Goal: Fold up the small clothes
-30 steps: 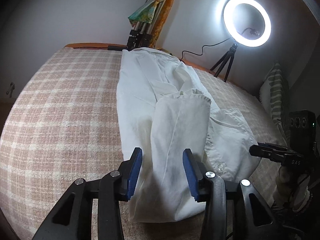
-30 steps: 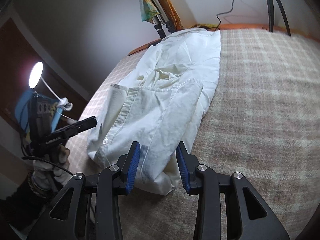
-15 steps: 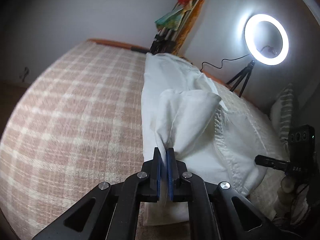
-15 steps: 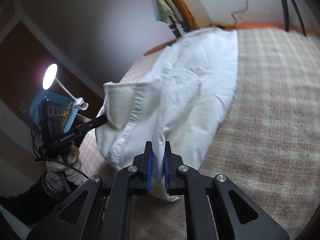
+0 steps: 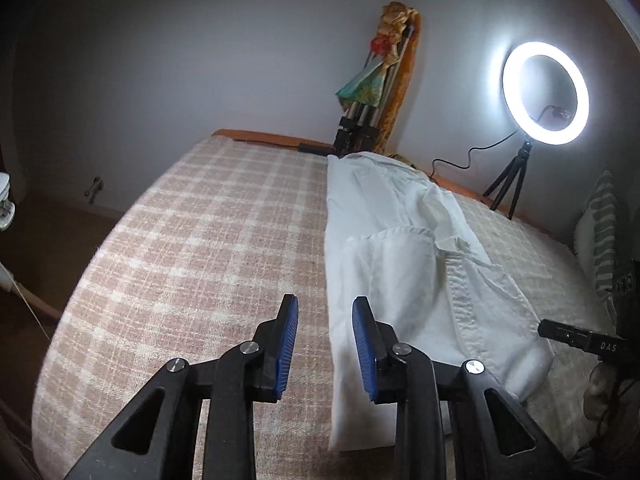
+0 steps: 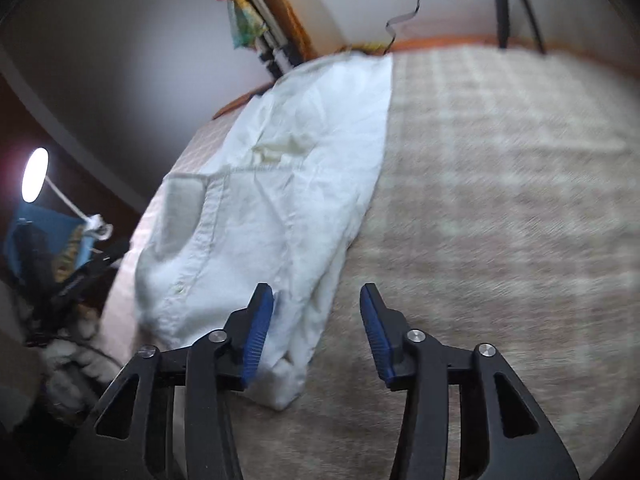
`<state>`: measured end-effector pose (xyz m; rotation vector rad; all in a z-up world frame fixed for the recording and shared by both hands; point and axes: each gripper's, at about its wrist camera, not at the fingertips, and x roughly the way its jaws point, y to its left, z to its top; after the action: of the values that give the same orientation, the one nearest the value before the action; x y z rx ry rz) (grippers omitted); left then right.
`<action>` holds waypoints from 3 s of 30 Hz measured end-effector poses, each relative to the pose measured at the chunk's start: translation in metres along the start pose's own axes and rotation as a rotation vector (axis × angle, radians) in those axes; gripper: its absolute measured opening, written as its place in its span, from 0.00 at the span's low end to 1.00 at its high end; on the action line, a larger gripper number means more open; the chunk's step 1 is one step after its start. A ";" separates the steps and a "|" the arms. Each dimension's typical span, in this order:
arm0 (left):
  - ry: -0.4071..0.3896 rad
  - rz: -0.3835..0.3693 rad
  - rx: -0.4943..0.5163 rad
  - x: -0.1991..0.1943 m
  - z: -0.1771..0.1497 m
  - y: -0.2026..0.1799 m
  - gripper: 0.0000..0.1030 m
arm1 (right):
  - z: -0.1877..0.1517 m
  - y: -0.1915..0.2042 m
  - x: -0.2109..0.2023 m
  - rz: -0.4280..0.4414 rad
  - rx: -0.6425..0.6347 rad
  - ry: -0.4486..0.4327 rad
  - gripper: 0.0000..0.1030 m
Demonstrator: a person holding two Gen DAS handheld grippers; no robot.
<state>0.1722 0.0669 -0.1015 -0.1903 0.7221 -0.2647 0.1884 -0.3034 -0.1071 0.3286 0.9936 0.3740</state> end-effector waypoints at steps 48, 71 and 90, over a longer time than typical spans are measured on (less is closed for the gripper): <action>0.161 -0.006 0.161 0.017 -0.013 -0.044 0.29 | -0.036 0.043 0.003 0.040 -0.371 0.094 0.37; 0.104 0.110 0.136 0.023 0.000 -0.024 0.41 | -0.025 0.031 0.000 0.115 -0.250 0.209 0.14; 0.206 0.153 0.214 0.100 0.037 -0.020 0.46 | 0.025 0.036 0.041 -0.127 -0.357 0.155 0.11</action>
<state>0.2654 0.0202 -0.1316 0.0969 0.9021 -0.2148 0.2247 -0.2555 -0.1091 -0.0877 1.0712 0.4578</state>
